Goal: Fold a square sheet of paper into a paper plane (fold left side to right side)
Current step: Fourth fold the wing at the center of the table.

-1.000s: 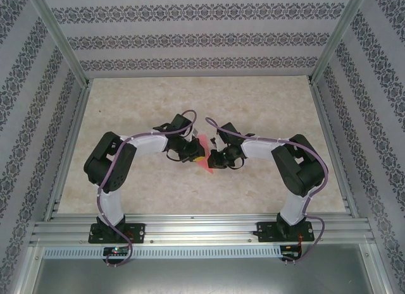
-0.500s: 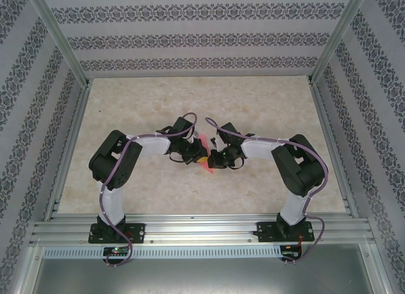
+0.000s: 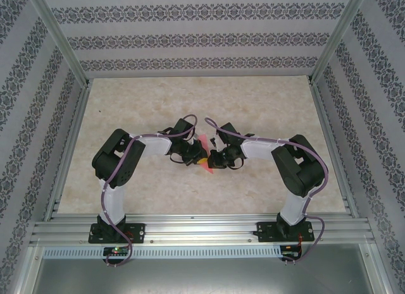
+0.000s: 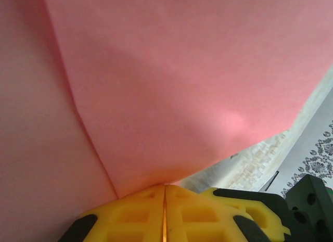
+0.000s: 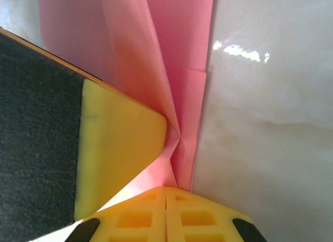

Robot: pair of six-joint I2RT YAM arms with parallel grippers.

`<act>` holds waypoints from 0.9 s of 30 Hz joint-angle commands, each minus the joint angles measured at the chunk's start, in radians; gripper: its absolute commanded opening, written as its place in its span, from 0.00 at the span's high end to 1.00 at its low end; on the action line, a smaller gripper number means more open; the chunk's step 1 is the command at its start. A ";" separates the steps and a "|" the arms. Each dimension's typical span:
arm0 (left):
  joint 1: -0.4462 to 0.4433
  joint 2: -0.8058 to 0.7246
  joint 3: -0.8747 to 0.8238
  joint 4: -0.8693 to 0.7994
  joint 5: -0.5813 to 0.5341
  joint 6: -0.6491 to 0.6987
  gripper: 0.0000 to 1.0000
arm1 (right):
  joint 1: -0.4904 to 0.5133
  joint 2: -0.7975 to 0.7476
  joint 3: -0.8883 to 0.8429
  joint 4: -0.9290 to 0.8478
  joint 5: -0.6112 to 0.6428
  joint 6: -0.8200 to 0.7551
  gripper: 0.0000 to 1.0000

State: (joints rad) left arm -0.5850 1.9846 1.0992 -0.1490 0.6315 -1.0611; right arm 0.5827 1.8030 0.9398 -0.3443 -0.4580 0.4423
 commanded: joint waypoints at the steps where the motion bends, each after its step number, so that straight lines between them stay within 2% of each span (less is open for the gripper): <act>1: -0.003 0.030 0.014 -0.071 -0.103 0.015 0.89 | 0.024 0.050 -0.037 -0.109 0.104 -0.027 0.93; 4: 0.005 0.030 0.036 -0.132 -0.147 0.054 0.88 | 0.028 0.055 -0.037 -0.114 0.108 -0.028 0.93; 11: 0.040 0.045 0.044 -0.158 -0.187 0.083 0.87 | 0.034 0.064 -0.035 -0.120 0.109 -0.028 0.93; 27: 0.108 0.104 0.172 -0.188 -0.192 0.142 0.80 | 0.035 0.071 -0.036 -0.124 0.102 -0.033 0.93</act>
State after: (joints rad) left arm -0.5495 2.0342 1.2331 -0.3244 0.6182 -0.9684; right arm 0.6006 1.8126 0.9501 -0.3134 -0.4282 0.4305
